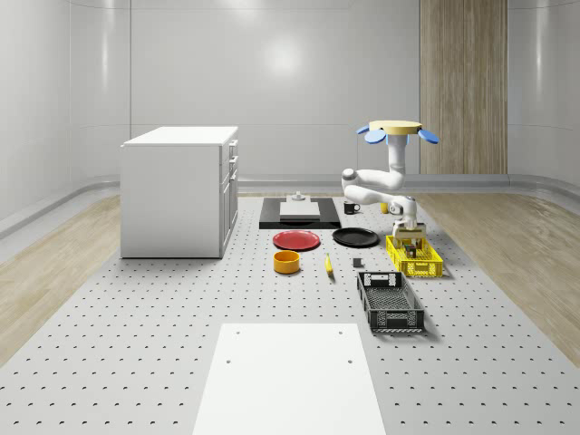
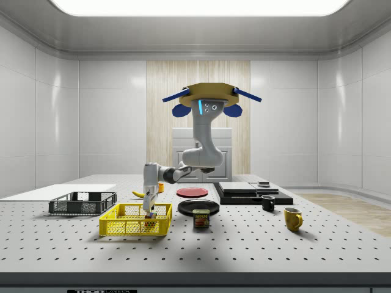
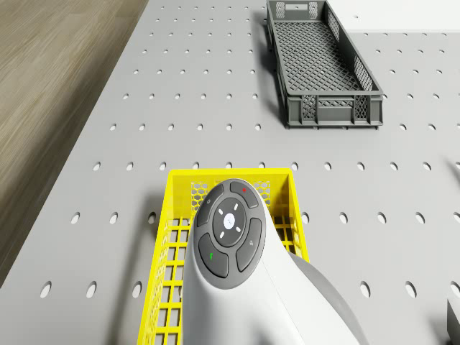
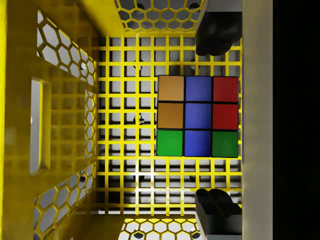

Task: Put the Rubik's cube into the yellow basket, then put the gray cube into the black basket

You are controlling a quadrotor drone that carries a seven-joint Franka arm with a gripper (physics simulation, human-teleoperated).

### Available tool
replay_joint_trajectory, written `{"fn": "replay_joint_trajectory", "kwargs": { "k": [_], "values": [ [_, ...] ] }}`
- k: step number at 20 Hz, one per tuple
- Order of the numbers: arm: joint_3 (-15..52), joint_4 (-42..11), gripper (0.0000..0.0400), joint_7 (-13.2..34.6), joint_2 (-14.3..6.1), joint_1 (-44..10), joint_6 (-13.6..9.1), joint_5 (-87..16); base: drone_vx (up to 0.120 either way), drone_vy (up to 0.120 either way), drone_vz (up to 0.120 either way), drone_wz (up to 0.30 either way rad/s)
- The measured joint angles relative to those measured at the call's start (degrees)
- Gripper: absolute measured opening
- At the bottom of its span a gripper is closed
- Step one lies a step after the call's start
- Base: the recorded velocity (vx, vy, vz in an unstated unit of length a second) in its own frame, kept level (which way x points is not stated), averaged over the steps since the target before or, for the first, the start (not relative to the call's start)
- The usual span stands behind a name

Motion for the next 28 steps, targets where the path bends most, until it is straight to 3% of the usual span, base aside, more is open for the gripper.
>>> {"fn": "replay_joint_trajectory", "kwargs": {
  "k": [8, 28],
  "values": [
    [6.40, -1.82, 0.0399, -0.04, 0.23, 1.20, -2.59, 5.93, 0.000, -0.005, 0.000, 0.000],
    [8.87, -2.28, 0.0400, 0.08, -0.16, 1.35, -2.99, 8.39, 0.000, -0.120, 0.000, 0.000]
  ]
}}
